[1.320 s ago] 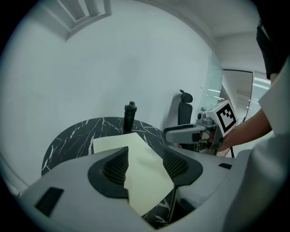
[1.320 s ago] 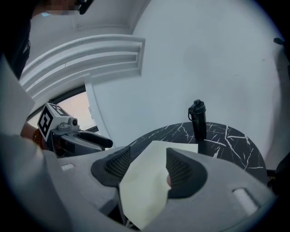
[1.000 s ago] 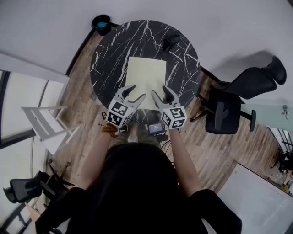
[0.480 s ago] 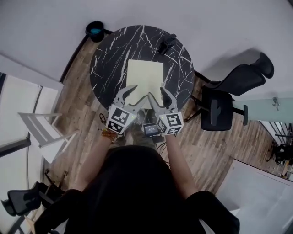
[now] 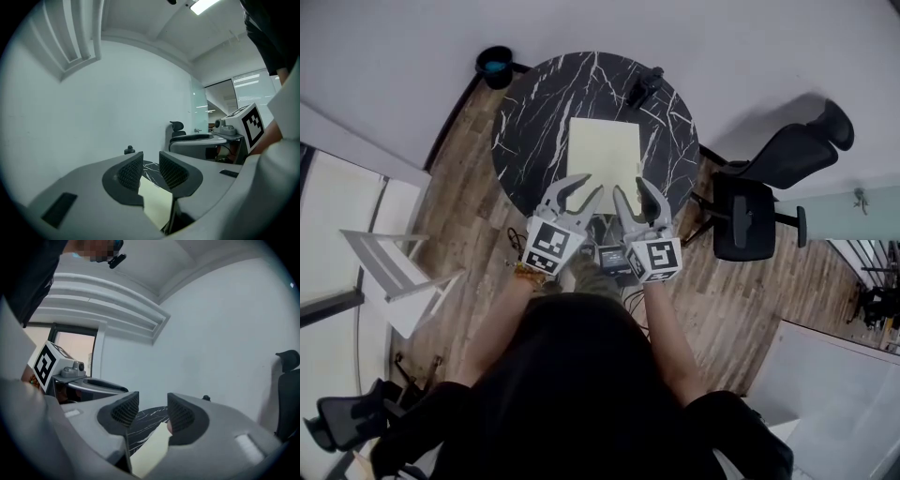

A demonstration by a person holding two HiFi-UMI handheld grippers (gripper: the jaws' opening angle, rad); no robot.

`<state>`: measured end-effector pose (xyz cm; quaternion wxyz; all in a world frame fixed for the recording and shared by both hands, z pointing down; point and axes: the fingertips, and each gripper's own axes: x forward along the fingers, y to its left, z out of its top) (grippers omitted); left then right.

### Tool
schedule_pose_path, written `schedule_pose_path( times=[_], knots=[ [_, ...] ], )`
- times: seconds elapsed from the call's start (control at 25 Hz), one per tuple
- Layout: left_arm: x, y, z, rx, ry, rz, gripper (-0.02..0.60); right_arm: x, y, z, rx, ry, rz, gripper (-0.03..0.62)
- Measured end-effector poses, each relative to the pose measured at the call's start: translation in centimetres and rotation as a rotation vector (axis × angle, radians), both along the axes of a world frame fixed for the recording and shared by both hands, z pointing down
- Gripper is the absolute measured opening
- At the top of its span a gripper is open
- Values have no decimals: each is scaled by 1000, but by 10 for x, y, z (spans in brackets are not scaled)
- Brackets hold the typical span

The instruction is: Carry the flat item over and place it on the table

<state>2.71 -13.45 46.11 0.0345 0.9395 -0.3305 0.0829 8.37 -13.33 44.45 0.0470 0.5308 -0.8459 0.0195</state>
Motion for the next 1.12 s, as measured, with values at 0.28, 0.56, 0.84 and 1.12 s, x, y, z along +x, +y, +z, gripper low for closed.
schedule_pose_path(
  times=[0.28,0.56,0.84,1.12],
  knots=[
    [-13,9,-15,63,19,-37,59,-2,16,-17,49,22,26,179],
    [-20,20,-20,79,16,-63,40,-8,29,-22,72,46,41,158],
    [-31,36,-17,91,11,-50,35,-21,45,-25,95,53,36,132],
    [-40,58,-20,139,18,-42,30,-32,63,-26,118,67,35,98]
  ],
)
